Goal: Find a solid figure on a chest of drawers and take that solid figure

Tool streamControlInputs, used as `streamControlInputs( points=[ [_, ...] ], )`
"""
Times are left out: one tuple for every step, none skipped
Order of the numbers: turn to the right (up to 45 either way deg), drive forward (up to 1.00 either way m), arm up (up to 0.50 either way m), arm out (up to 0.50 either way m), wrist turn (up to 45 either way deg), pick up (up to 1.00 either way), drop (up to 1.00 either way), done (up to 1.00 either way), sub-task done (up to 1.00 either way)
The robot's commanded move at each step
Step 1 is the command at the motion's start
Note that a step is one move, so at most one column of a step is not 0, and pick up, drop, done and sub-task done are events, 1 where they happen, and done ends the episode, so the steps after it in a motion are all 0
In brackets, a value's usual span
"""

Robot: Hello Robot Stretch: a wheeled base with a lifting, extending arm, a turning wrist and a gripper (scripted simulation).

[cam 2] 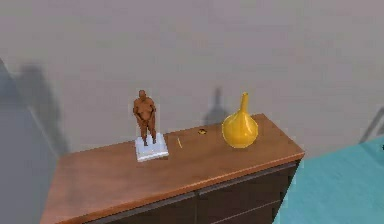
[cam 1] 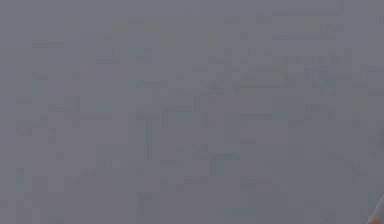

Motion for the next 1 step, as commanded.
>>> streamControlInputs(
  points=[
    [45.0, 0.0, 0.0, 0.0, 0.0, 0.0, 0.0, 0.0, 0.0]
  ],
)
